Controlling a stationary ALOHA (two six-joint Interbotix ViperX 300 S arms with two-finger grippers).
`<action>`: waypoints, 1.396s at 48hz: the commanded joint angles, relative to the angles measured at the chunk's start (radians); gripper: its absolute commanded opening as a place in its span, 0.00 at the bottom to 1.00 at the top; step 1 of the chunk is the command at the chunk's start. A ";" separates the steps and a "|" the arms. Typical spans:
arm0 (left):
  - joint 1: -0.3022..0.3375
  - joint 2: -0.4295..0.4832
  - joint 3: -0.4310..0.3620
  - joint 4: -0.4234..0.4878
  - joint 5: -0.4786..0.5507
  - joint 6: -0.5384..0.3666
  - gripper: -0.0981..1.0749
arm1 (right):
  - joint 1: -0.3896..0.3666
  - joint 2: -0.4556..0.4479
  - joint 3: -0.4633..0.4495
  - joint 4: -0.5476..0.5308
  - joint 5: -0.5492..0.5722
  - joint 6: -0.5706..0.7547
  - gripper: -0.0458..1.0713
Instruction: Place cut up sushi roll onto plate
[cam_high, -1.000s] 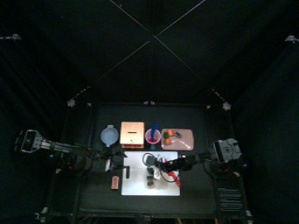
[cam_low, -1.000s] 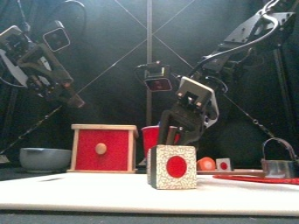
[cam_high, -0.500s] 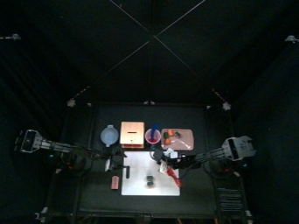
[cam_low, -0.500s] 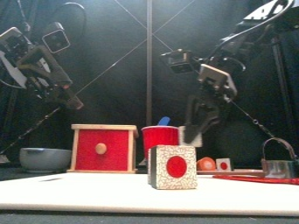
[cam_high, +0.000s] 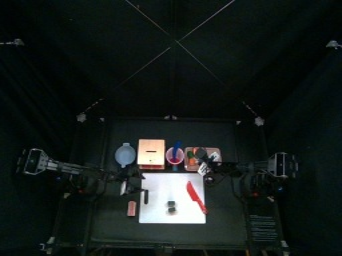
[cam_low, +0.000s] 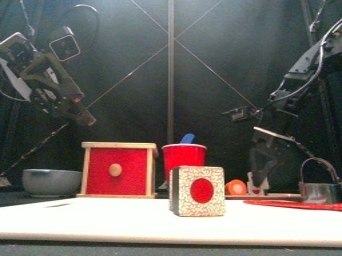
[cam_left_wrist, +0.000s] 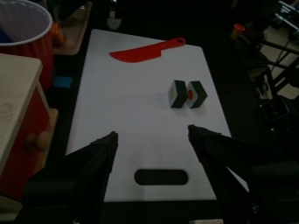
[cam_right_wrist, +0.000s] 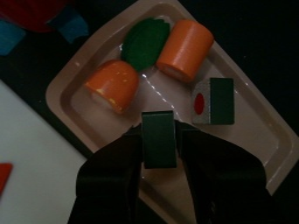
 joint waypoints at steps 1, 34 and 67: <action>0.002 0.000 -0.012 -0.005 -0.008 0.000 0.92 | -0.009 -0.003 -0.021 -0.008 -0.009 -0.002 0.77; 0.002 0.002 -0.014 -0.031 -0.009 0.000 0.92 | 0.479 -0.006 -0.230 0.063 -0.015 0.002 0.90; 0.003 0.000 -0.003 -0.034 -0.008 -0.002 0.92 | 0.563 0.216 -0.407 0.067 -0.104 0.000 0.89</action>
